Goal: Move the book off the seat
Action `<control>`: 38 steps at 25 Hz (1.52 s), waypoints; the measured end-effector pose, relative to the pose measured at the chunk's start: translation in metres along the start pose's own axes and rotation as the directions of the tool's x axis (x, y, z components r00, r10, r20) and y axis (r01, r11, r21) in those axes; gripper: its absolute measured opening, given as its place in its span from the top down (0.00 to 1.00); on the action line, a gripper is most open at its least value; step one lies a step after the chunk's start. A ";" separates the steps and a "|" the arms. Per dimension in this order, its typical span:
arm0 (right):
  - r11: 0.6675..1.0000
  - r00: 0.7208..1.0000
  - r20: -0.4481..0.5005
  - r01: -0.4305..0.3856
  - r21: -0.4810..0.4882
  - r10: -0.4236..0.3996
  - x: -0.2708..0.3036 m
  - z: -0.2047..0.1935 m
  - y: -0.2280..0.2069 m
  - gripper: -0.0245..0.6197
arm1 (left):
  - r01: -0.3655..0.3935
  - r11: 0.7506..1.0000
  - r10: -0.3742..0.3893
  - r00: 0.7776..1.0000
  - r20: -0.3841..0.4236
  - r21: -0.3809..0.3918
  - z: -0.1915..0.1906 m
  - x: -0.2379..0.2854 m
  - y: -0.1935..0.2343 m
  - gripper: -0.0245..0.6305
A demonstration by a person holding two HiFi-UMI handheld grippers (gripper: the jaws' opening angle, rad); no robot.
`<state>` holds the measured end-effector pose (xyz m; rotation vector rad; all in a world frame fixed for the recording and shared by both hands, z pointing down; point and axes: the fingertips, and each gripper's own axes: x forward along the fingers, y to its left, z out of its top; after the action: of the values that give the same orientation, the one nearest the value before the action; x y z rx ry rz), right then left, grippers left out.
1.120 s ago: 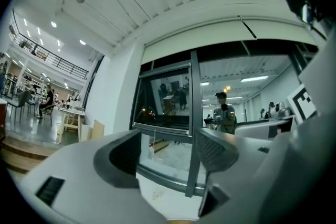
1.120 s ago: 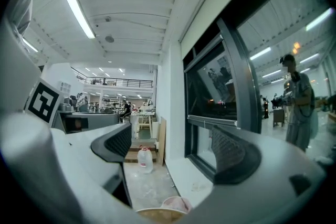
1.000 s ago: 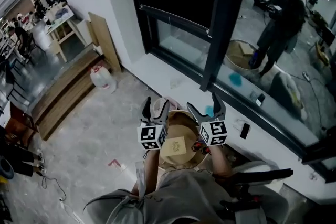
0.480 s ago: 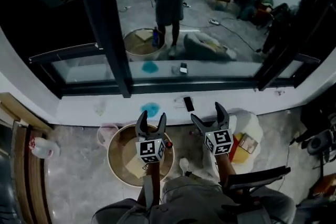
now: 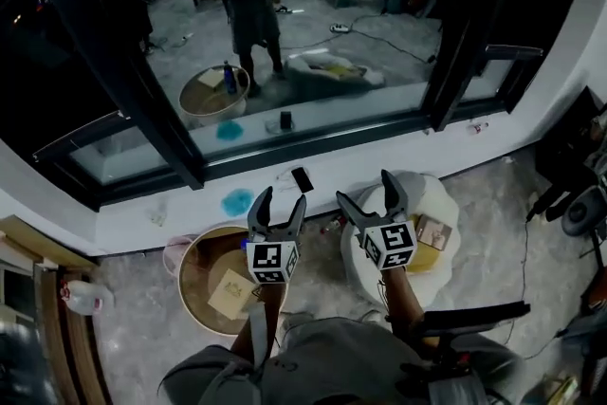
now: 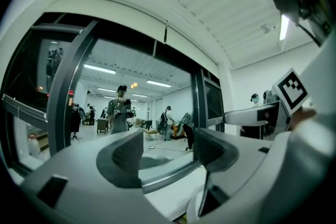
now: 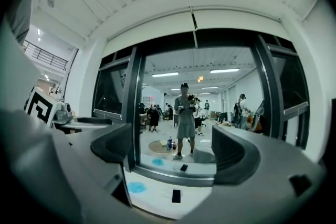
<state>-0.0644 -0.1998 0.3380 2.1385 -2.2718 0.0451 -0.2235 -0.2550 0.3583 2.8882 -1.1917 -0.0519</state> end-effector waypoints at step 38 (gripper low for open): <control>0.860 0.859 -0.047 0.508 -0.050 -0.510 -0.233 -0.030 -0.466 0.22 | 0.880 0.129 -0.858 0.331 -0.393 0.458 -0.018 0.144 -0.468 0.48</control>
<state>0.4143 0.0055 0.3627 2.5986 -1.5886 0.0557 0.2089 -0.0249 0.3596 3.5786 0.9473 0.4671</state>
